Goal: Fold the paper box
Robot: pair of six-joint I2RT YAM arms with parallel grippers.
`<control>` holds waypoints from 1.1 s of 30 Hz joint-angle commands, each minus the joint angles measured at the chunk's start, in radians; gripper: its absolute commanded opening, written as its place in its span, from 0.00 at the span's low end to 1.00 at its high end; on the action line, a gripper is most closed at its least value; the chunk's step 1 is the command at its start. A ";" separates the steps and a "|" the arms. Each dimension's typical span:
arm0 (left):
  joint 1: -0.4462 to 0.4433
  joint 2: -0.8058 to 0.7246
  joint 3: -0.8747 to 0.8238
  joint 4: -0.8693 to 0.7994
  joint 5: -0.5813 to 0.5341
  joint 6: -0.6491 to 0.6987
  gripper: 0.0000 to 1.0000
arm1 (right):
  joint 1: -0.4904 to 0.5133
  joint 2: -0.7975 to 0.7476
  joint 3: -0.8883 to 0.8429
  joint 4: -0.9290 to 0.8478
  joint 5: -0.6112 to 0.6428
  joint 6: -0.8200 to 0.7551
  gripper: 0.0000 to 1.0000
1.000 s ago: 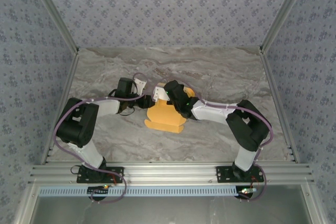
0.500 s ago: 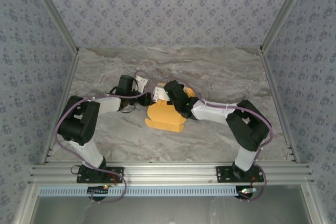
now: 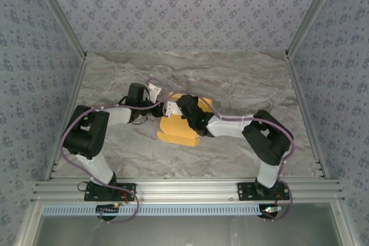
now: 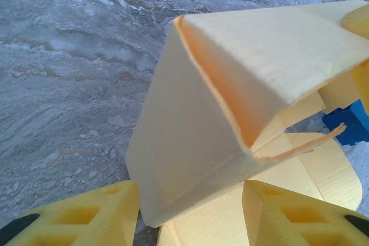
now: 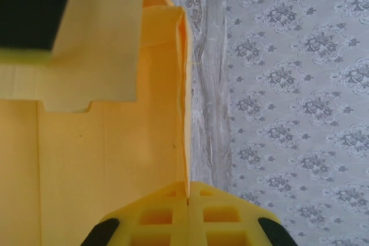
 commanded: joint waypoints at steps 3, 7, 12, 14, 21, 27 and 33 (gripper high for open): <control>0.008 0.020 -0.013 0.051 0.042 0.038 0.50 | 0.023 0.040 -0.039 0.112 0.054 -0.084 0.00; 0.008 0.022 -0.024 0.072 0.041 0.047 0.50 | 0.032 0.062 -0.056 0.158 0.075 -0.115 0.00; 0.009 0.022 -0.046 0.128 0.037 0.048 0.50 | 0.037 0.070 -0.073 0.196 0.086 -0.136 0.00; 0.008 0.023 -0.060 0.164 0.033 0.048 0.50 | 0.037 0.070 -0.077 0.194 0.086 -0.136 0.00; -0.004 0.028 -0.091 0.256 0.028 0.057 0.50 | 0.037 0.060 -0.071 0.172 0.079 -0.117 0.00; -0.015 0.042 -0.093 0.281 0.032 0.071 0.51 | 0.025 0.018 -0.063 0.113 0.037 -0.056 0.00; -0.018 0.062 -0.095 0.323 0.011 0.075 0.51 | 0.019 0.012 -0.059 0.102 0.023 -0.035 0.00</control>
